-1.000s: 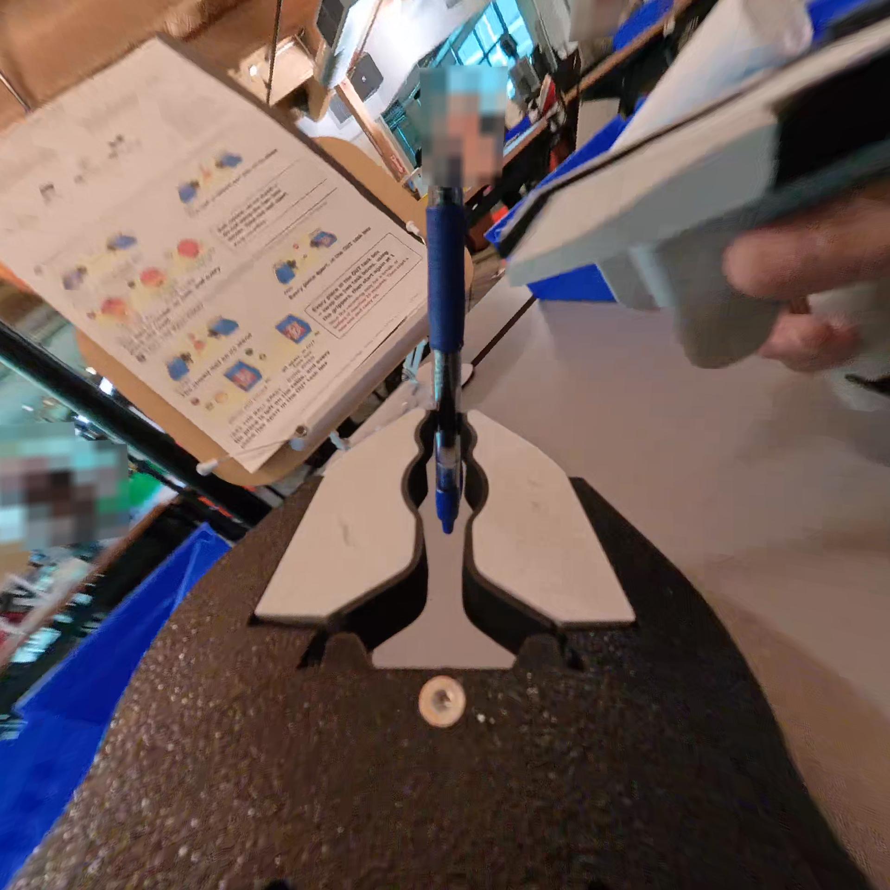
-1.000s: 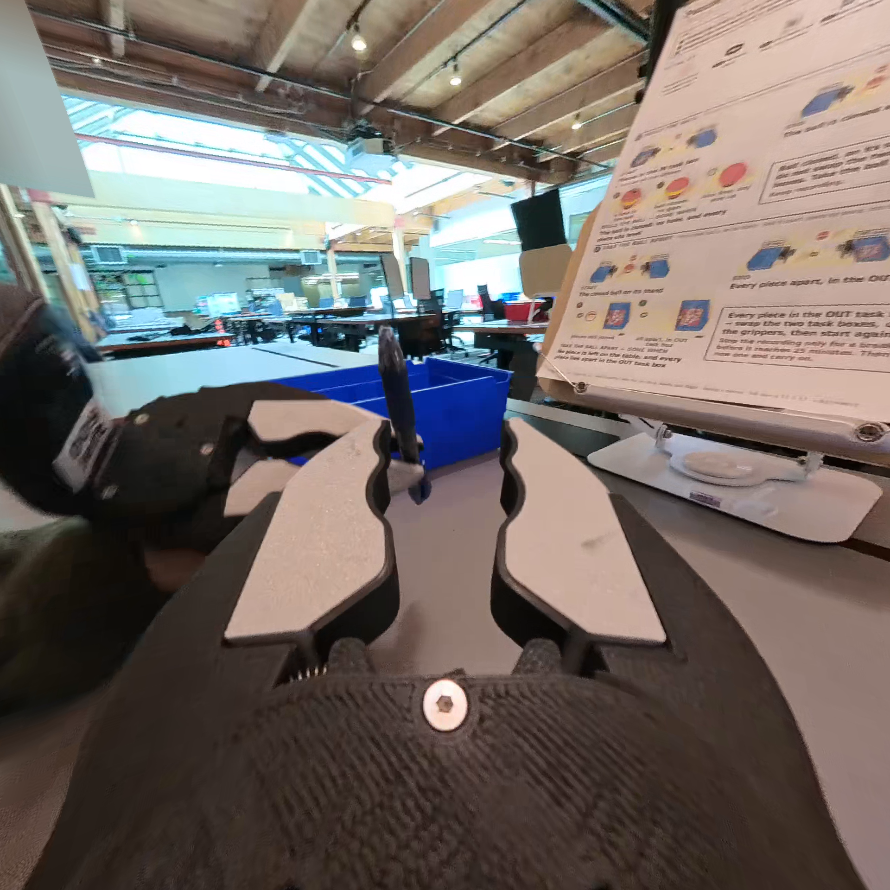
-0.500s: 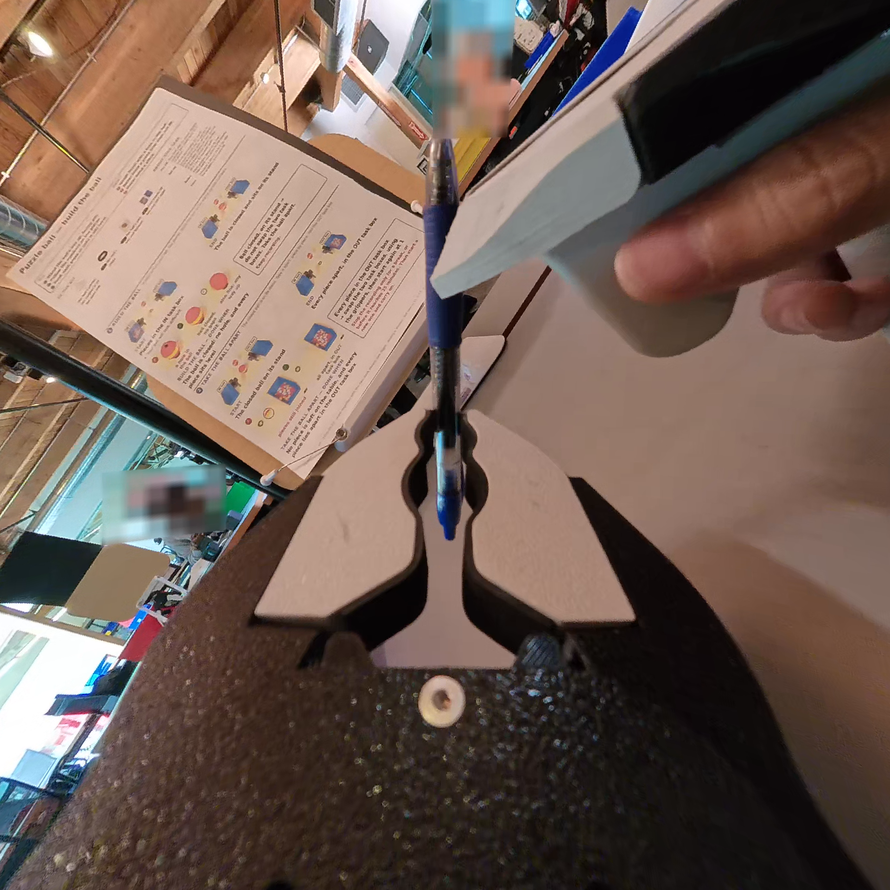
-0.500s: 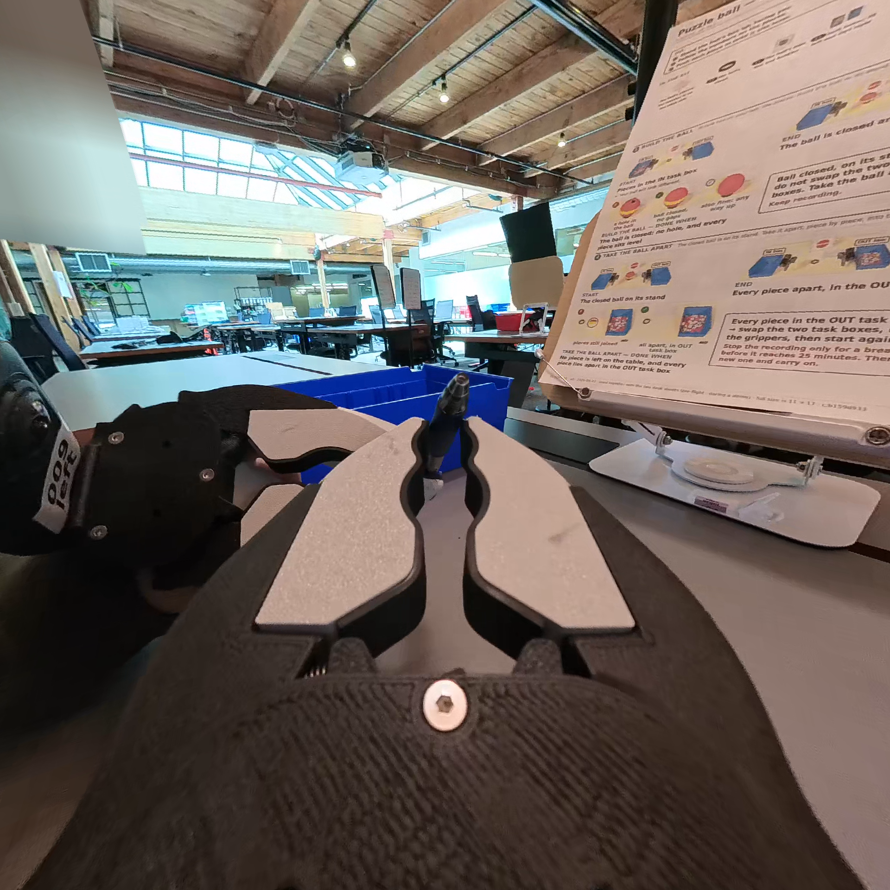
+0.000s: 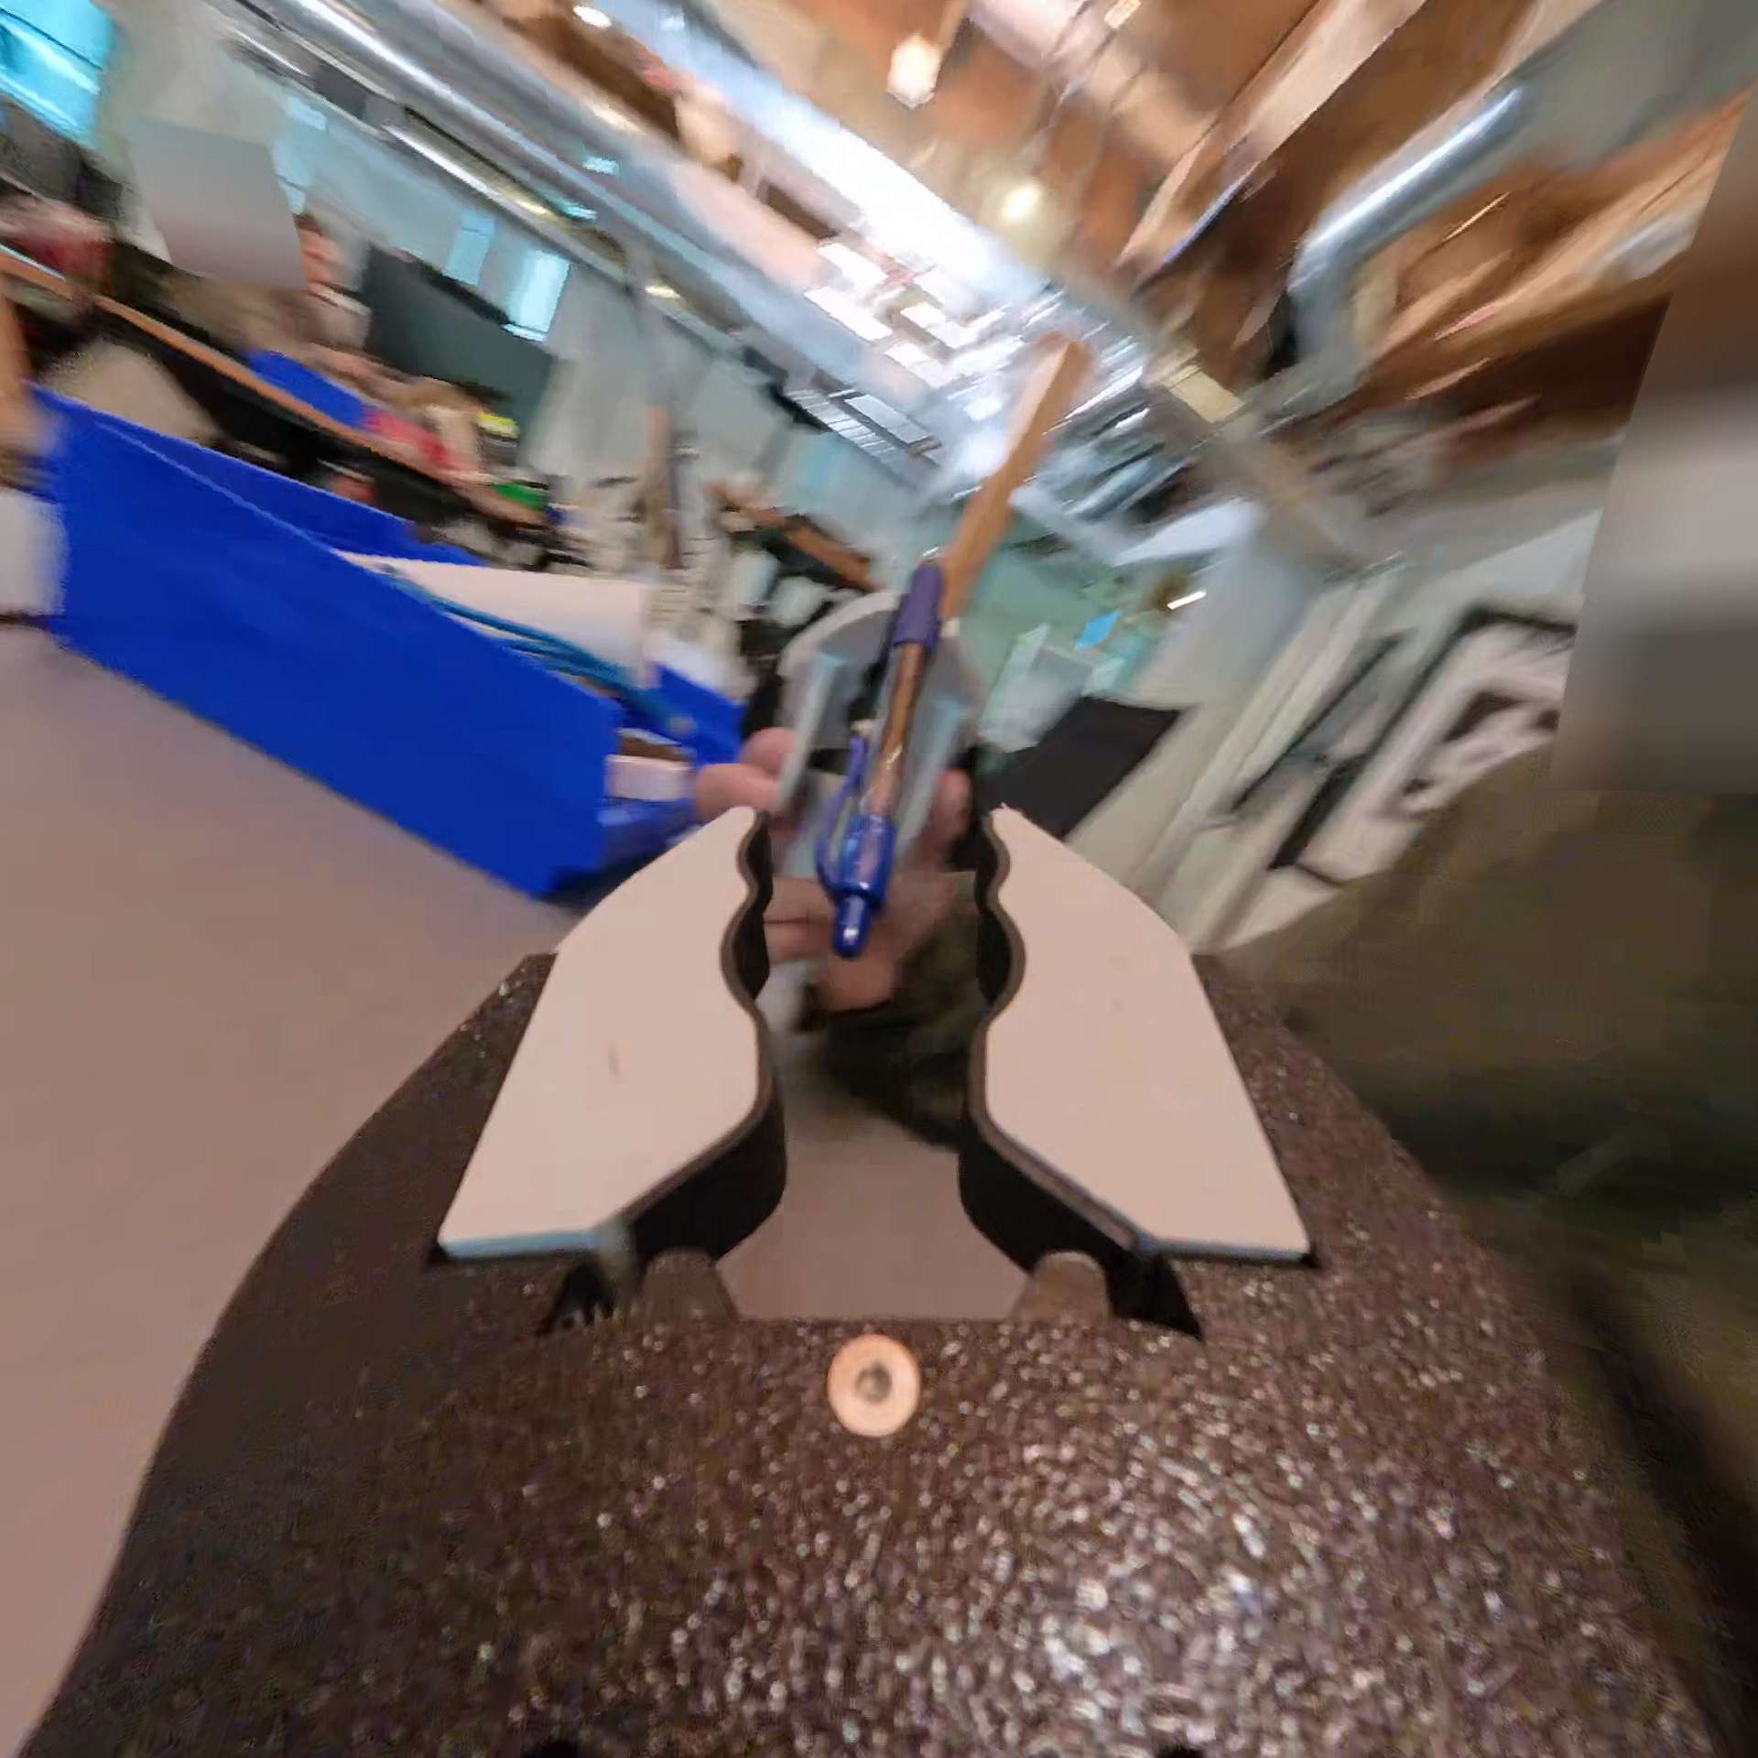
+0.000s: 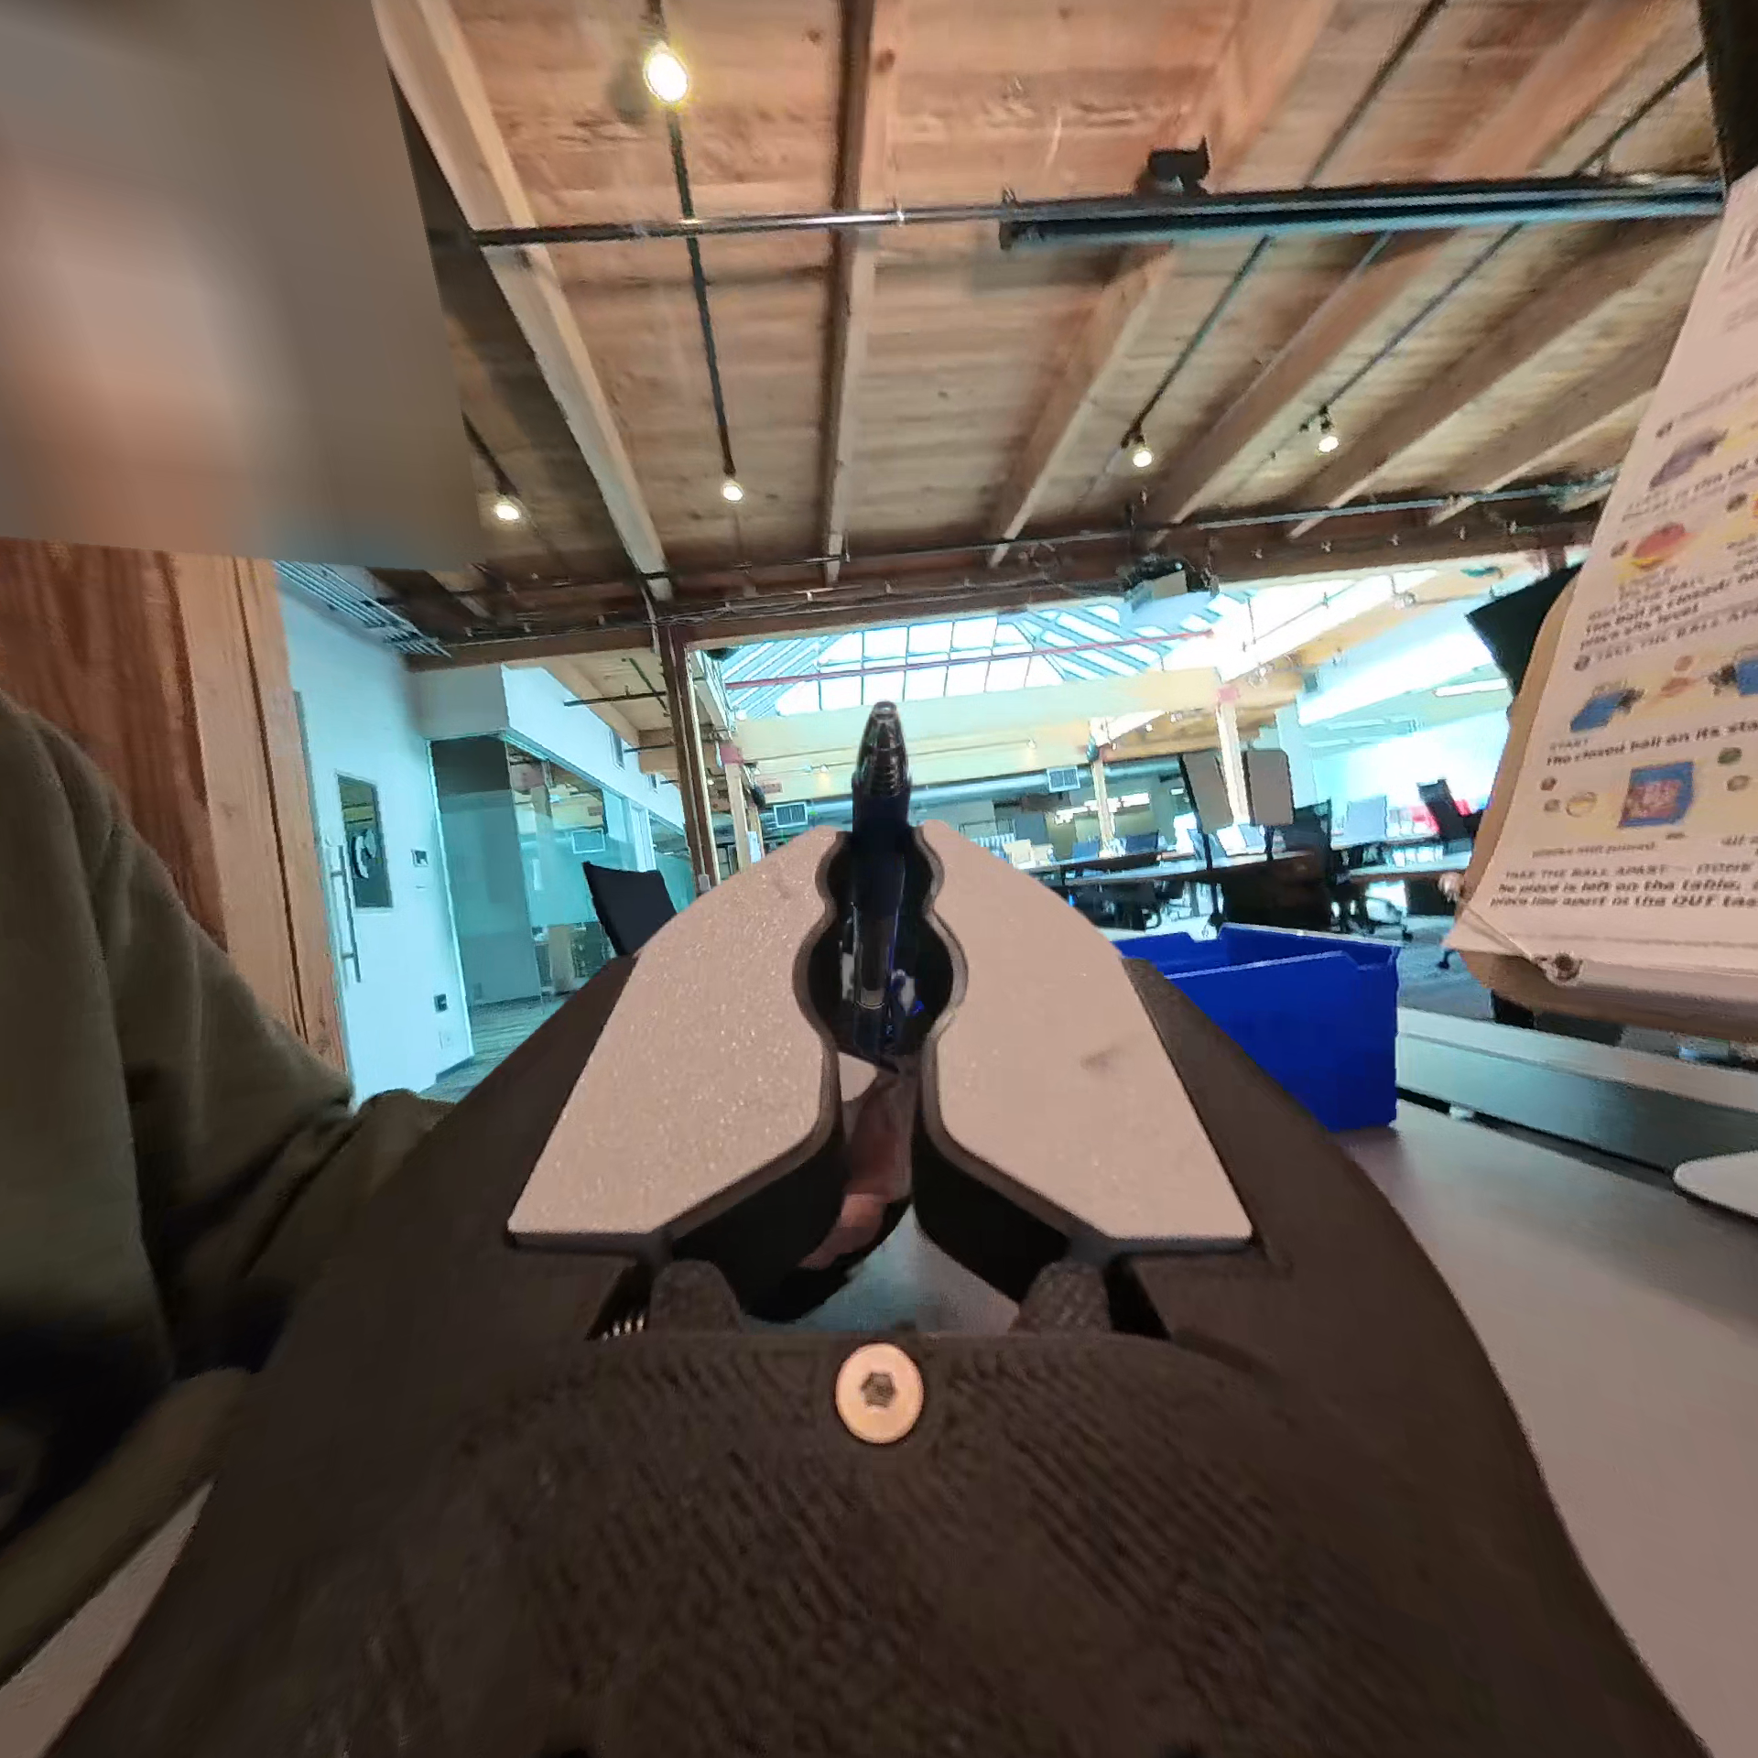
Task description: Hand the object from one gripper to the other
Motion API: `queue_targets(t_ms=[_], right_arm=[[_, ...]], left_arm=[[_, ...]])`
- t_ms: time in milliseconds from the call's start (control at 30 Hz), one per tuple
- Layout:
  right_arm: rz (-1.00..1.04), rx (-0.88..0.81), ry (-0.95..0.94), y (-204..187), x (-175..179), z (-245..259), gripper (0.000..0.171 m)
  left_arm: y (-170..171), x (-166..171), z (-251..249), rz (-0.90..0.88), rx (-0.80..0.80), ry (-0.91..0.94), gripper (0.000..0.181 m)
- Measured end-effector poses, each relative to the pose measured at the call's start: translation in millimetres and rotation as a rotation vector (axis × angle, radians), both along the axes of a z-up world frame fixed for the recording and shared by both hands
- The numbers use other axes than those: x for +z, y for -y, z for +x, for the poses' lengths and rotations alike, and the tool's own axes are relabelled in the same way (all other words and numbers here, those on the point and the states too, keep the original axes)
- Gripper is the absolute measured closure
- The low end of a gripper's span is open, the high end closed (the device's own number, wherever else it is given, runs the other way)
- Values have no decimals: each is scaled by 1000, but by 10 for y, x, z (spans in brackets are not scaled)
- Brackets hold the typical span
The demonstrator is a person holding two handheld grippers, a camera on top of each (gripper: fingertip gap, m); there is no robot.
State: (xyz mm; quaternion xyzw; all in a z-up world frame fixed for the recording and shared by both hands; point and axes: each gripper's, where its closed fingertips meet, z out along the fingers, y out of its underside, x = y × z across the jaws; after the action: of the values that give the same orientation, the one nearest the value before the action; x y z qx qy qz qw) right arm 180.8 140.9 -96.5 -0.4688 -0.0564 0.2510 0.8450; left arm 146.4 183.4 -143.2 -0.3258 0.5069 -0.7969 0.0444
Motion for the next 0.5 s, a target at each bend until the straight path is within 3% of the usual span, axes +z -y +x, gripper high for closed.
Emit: queue_targets(t_ms=[100,333,500], right_arm=[[52,-33,65,82,38,-6,161],[35,-59,184,45,-22,-113,160],[-11,-69,278,-21,-98,-219,161]], left_arm=[[22,1,-28,-184,-156,-128,142],[133,20,-26,-400,-332,-266,150],[44,64,-12,-473,-329,-260,167]])
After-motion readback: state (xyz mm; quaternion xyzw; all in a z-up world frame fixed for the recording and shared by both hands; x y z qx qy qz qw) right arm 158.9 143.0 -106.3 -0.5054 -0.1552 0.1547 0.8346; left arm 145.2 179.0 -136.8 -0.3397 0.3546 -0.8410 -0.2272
